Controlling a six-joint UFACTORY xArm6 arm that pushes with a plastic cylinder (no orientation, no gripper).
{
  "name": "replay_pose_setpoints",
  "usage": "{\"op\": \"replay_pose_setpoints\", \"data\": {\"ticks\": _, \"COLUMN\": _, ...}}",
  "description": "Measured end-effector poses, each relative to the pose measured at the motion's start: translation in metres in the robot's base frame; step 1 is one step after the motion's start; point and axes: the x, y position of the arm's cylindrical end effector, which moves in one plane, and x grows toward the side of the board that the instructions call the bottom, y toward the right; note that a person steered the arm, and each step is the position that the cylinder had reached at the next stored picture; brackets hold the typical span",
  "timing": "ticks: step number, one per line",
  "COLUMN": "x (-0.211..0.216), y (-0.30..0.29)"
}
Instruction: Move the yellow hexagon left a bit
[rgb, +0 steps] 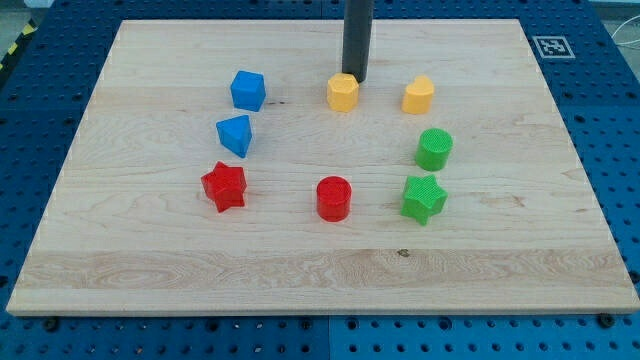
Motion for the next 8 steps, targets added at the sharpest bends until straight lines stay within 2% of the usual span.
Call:
{"op": "replay_pose_setpoints", "data": {"ticks": 1, "x": -0.022, "y": 0.01}}
{"op": "replay_pose_setpoints", "data": {"ticks": 3, "x": -0.029, "y": 0.041}}
{"op": "replay_pose_setpoints", "data": {"ticks": 8, "x": 0.038, "y": 0.044}}
